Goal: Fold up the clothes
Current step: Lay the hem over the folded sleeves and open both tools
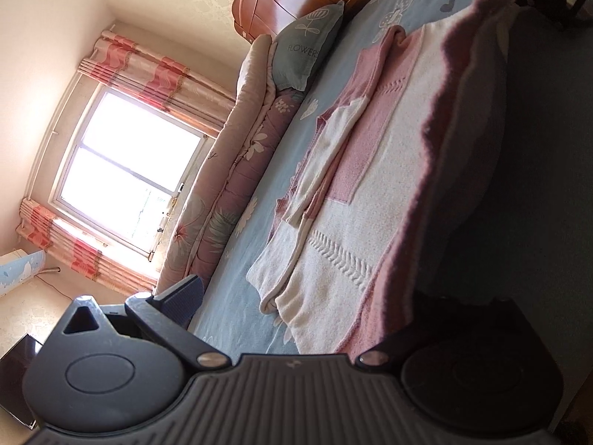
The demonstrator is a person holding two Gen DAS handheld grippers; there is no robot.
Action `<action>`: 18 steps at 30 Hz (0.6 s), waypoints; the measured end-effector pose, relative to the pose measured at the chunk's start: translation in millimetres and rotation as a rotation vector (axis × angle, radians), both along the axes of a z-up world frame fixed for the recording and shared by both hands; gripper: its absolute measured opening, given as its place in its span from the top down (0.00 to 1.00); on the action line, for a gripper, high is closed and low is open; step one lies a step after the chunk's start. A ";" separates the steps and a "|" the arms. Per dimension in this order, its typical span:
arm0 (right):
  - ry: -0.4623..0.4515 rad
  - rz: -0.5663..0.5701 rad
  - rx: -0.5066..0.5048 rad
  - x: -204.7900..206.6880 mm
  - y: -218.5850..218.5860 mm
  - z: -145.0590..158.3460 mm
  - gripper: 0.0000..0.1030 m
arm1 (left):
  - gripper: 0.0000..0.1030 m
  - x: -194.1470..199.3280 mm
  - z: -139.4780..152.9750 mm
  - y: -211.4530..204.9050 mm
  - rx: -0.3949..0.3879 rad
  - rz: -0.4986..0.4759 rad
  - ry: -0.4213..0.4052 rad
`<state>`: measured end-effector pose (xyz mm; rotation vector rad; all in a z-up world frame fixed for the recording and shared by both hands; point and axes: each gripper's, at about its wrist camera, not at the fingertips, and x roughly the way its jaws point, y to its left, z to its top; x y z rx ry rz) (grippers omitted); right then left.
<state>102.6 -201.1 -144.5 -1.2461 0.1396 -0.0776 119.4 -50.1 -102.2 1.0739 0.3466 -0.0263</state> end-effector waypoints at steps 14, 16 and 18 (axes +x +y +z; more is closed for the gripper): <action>-0.016 -0.007 0.002 19.8 -2.1 5.3 0.00 | 0.00 15.7 1.1 3.8 0.010 0.007 -0.009; -0.023 -0.005 0.001 23.9 -1.4 7.5 0.00 | 0.00 19.9 3.7 5.1 0.012 0.006 -0.015; -0.031 -0.006 -0.001 30.7 -1.4 10.4 0.00 | 0.00 26.9 8.3 6.4 0.005 0.013 -0.027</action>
